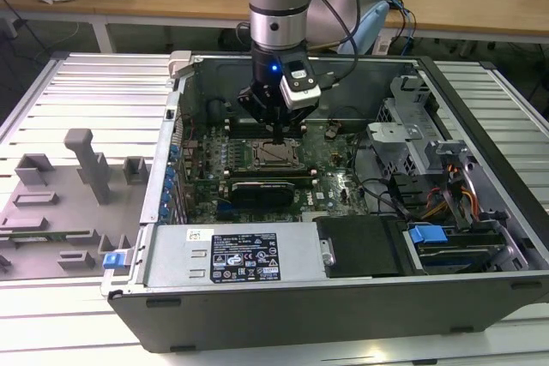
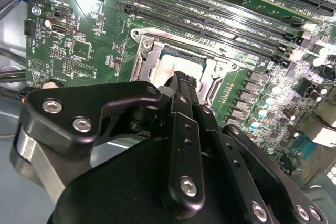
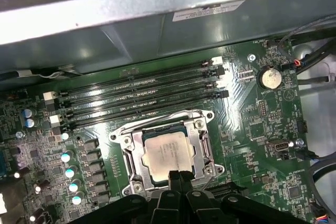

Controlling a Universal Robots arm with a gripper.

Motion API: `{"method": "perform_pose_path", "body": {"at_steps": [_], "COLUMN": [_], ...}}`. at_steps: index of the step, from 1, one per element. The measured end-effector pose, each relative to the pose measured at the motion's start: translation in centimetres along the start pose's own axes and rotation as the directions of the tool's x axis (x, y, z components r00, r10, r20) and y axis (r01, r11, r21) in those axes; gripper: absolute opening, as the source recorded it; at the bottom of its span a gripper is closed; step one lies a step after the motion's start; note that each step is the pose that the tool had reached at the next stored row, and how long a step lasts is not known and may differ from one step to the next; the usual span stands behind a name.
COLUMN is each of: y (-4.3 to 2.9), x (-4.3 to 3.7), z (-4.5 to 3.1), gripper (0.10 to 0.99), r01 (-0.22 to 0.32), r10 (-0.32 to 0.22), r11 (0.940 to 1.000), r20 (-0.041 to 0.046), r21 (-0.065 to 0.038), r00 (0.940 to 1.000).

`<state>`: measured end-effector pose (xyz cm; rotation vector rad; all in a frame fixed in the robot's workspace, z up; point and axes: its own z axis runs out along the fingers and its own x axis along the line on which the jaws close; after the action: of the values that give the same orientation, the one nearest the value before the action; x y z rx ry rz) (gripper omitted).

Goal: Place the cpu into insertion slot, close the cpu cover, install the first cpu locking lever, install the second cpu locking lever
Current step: 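Install the second cpu locking lever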

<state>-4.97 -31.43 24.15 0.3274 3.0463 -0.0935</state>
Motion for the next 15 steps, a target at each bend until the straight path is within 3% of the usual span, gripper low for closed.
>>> {"method": "perform_pose_path", "body": {"at_steps": [11, 14, 15], "y": [-0.03, -0.41, -0.83], "x": [-0.01, -0.09, -0.16], "z": [-0.04, -0.01, 0.03], "gripper": [0.106, 0.106, 0.106], "r01": [0.0, 0.0, 0.001], "r10": [0.0, 0.0, -0.001], "r11": [1.0, 1.0, 1.0], "r20": [-0.0001, 0.0, 0.0], "r21": [0.0, 0.0, -0.001], "r00": [1.0, 1.0, 1.0]}}
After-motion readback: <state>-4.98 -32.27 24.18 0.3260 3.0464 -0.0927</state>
